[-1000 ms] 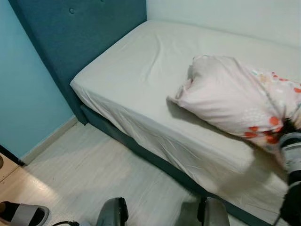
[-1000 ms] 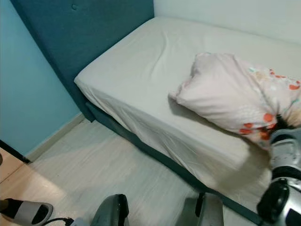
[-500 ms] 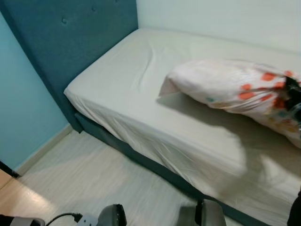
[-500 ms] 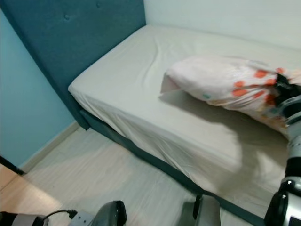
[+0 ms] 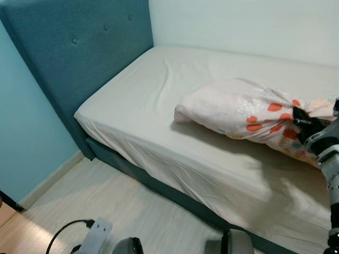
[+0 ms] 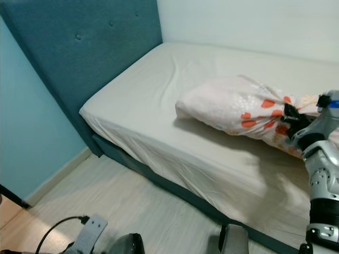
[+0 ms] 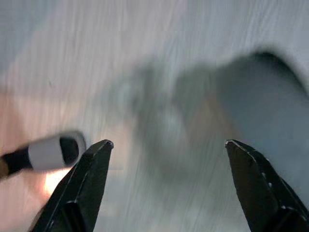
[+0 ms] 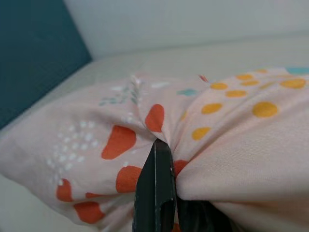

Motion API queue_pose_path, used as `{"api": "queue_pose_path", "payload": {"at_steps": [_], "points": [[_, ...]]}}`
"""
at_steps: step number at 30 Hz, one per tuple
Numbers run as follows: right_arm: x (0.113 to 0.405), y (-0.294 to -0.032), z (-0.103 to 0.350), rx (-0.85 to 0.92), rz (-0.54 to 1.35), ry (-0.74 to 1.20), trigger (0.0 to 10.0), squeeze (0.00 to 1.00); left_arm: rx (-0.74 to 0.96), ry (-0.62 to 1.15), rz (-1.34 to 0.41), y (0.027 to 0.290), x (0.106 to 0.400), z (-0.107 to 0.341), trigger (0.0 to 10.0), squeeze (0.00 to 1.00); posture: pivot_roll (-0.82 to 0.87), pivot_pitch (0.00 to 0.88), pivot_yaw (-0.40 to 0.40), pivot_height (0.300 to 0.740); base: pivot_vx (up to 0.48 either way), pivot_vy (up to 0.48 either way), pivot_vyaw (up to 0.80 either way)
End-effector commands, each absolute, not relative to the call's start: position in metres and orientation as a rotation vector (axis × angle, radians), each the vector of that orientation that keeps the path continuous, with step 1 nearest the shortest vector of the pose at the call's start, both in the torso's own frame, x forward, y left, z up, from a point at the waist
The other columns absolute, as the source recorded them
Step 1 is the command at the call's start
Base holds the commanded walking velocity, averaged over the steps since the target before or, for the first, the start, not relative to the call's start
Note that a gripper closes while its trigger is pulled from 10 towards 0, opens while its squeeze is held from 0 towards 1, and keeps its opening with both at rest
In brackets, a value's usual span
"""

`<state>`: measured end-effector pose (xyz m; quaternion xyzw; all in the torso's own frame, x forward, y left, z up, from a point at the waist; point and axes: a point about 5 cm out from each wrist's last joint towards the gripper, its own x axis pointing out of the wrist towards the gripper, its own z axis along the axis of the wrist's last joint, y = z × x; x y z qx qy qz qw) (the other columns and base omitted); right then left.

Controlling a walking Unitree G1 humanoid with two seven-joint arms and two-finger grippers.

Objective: Clean up the room

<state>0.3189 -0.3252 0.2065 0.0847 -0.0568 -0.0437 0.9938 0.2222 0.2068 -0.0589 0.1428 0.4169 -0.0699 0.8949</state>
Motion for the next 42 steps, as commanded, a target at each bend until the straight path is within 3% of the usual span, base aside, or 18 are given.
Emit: {"api": "queue_pose_path", "payload": {"at_steps": [1, 14, 16, 19, 21, 25, 26, 28, 30, 31, 32, 37, 42], "points": [[0.317, -0.327, 0.212, 0.168, -0.121, -0.141, 0.0, 0.0, 0.26, 0.854, -0.091, 0.211, 0.226, -0.056, 10.0, 0.0, -0.02, 0.0, 0.074, 0.559, 0.0, 0.0, 0.0], [0.31, -0.328, 0.227, 0.09, -0.08, -0.116, 0.0, 0.0, 0.141, 0.674, -0.012, 0.216, 0.271, -0.021, 10.0, 0.0, -0.04, 0.0, 0.068, 0.598, 0.0, 0.0, 0.0], [0.292, -0.322, 0.2, -0.019, 0.025, 0.111, 0.0, 0.0, 0.055, 0.527, 0.032, 0.227, 0.297, 0.008, 10.0, 0.0, -0.05, 0.0, 0.068, 0.613, 0.0, 0.0, 0.0], [0.287, -0.323, 0.19, -0.047, 0.022, 0.176, 0.0, 0.0, 0.033, 0.494, 0.036, 0.23, 0.303, 0.016, 10.0, 0.0, -0.05, 0.0, 0.068, 0.623, 0.0, 0.0, 0.0], [0.273, -0.321, 0.138, -0.144, -0.027, 0.424, 0.0, 0.0, 0.021, 0.374, -0.045, 0.231, 0.321, 0.041, 10.0, 0.0, -0.06, 0.0, 0.074, 0.637, 0.0, 0.0, 0.0], [0.27, -0.317, 0.122, -0.117, -0.047, 0.475, 0.0, 0.0, 0.027, 0.326, -0.103, 0.228, 0.327, 0.051, 10.0, 0.0, -0.06, 0.0, 0.074, 0.637, 0.0, 0.0, 0.0], [0.269, -0.312, 0.109, -0.084, -0.071, 0.507, 10.0, 0.0, 0.058, 0.236, -0.288, 0.212, 0.337, 0.068, 10.0, 0.0, -0.05, 0.0, 0.073, 0.637, 0.0, 0.0, 0.0], [0.269, -0.31, 0.106, -0.072, -0.083, 0.516, 10.0, 0.0, 0.068, 0.201, -0.369, 0.204, 0.34, 0.075, 10.0, 0.0, -0.05, 0.0, 0.073, 0.637, 0.0, 0.0, 0.0], [0.271, -0.309, 0.102, -0.054, -0.108, 0.523, 10.0, 0.0, 0.219, 0.129, -0.659, 0.166, 0.341, 0.083, 10.0, 0.0, -0.05, 0.0, 0.071, 0.637, 0.0, 0.0, 0.0], [0.271, -0.309, 0.102, -0.054, -0.108, 0.523, 10.0, 0.0, 0.219, 0.129, -0.659, 0.166, 0.341, 0.083, 10.0, 0.0, -0.05, 0.0, 0.071, 0.637, 0.0, 0.0, 0.0], [0.275, -0.307, 0.104, -0.033, -0.11, 0.51, 10.0, 0.0, 0.3, 0.104, -0.789, 0.143, 0.336, 0.081, 10.0, 0.0, -0.05, 0.0, 0.071, 0.637, 0.0, 0.0, 0.0], [0.279, -0.299, 0.108, -0.01, -0.094, 0.487, 10.0, 0.0, 0.375, 0.058, -0.929, 0.105, 0.323, 0.072, 10.0, 0.0, -0.05, 0.0, 0.073, 0.637, 0.0, 0.0, 0.0], [0.283, -0.291, 0.101, 0.009, -0.108, 0.534, 10.0, 0.0, 0.406, 0.052, -0.915, 0.083, 0.318, 0.065, 10.0, 0.0, -0.05, 0.0, 0.073, 0.622, 0.0, 0.0, 0.0]]}}
